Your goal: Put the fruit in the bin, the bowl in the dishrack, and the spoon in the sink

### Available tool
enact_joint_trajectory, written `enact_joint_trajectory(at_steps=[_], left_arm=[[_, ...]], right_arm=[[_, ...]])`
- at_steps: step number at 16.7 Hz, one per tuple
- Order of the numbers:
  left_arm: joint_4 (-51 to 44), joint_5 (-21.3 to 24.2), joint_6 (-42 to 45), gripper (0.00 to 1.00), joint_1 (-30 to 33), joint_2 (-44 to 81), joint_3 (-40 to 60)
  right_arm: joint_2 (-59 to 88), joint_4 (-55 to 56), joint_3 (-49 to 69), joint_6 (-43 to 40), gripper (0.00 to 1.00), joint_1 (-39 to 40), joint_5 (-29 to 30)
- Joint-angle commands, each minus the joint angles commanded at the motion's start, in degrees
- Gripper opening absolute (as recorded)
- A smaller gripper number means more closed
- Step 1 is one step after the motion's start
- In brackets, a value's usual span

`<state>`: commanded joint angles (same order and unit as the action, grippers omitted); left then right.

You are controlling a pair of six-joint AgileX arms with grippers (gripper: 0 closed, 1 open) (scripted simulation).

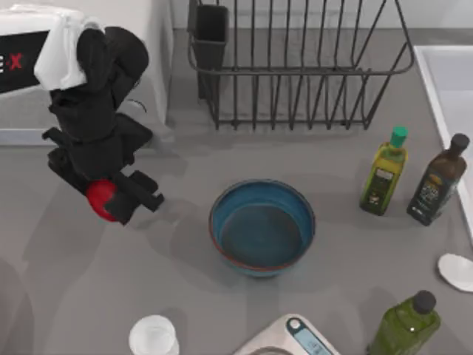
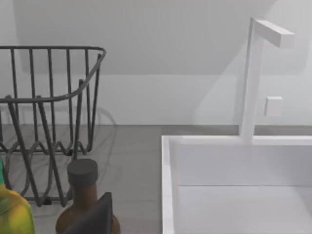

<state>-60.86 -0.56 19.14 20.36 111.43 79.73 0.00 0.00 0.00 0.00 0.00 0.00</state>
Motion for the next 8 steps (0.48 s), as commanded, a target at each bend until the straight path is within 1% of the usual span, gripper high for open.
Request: enact_joint_trajectory(at_steps=[2, 4, 8], left_arm=[[-5.11, 0.01, -0.01, 0.00, 0.08, -1.75, 3.18], [-7.83, 0.02, -0.06, 0.00, 0.10, -3.18, 5.27], [-8.13, -0.01, 0.02, 0.00, 0.00, -3.30, 5.50]], right_arm=[[0.00, 0.00, 0.00, 0.00, 1.00, 0.00, 0.00], [0.00, 0.00, 0.00, 0.00, 1.00, 0.00, 0.00], [0.00, 0.00, 0.00, 0.00, 1.00, 0.00, 0.00]])
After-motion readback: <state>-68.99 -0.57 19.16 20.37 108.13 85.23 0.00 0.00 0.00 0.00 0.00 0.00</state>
